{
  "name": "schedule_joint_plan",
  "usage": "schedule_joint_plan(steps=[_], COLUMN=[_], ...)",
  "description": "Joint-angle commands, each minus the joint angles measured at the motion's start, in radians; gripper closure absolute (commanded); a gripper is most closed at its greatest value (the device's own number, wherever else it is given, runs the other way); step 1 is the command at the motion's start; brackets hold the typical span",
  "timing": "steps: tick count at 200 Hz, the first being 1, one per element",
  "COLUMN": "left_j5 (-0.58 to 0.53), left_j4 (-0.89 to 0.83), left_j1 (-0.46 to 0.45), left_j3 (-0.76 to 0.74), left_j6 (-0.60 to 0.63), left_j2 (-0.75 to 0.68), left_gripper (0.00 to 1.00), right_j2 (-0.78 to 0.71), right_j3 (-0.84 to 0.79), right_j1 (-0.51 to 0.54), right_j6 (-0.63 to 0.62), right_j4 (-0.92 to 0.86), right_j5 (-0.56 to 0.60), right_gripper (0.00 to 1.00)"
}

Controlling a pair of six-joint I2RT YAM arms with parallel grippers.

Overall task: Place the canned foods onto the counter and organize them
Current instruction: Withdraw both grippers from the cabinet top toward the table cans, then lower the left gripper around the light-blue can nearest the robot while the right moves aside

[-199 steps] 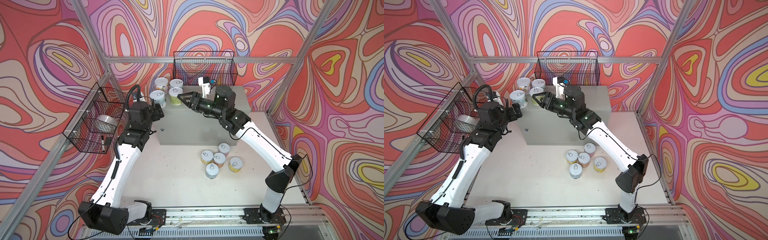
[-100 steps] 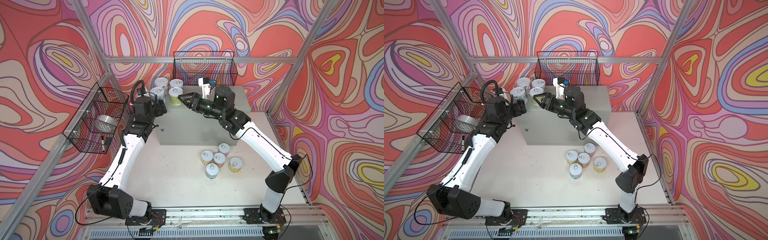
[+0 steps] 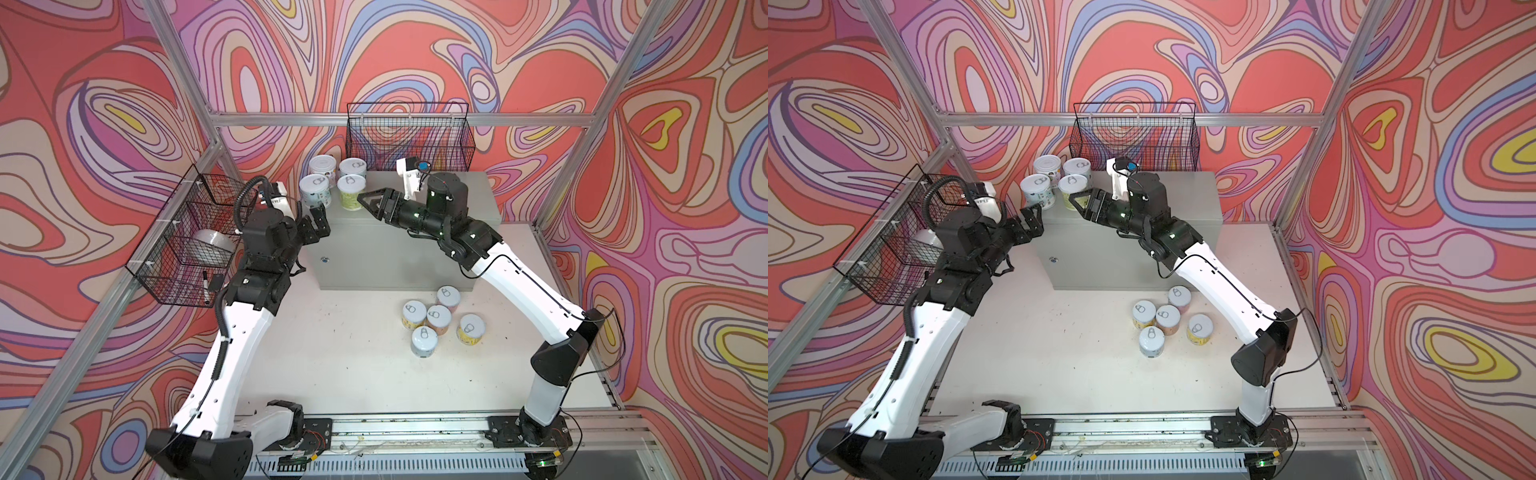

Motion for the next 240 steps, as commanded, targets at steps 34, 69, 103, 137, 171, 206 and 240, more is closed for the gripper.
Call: schedule_joint_plan(steps=[34,69,103,137,171,206,240], left_j5=[-0.086,-0.221,-0.628,-0.721,-0.638,-0.505,-0.446], left_j4=[-0.193,-0.050,0.322,0.750,1.038,1.381,1.629], left_j1=[-0.279,-0.514,-0.879,-1.053,-1.071,-1.076,-1.092], left_j3=[-0.143,-0.411,-0.686,-0.941,-1.043,-1.053,-1.015], left_j6=[0.016,-0.069,-0.003,0.081,0.086,0.121,0.145], left_j2=[-0.169,-0.234,-0.185,-0.046,0.119,0.385,0.622], left_gripper=[0.00,0.00,0.00,0.00,0.00,0.00,0.00], right_j2=[-0.304,-0.478,-0.601,-0.665,-0.724,-0.749,-0.784], right_j3=[-0.247,-0.372,-0.501,-0.589,-0.705,-0.759,-0.770], right_j1=[-0.003,-0.003,-0.005,-0.004,-0.004,-0.005,-0.004], right_j6=[-0.164,-0.215,-0.210,-0.187,-0.163,-0.145,-0.159], right_j4=[-0.182,-0.308,-0.336,-0.326,-0.263,-0.250,-0.269], right_j5=[0.291,0.457,0.507,0.509,0.523,0.530,0.563], right_gripper=[0.30,0.23,0.21,0.22,0.22,0.22,0.22])
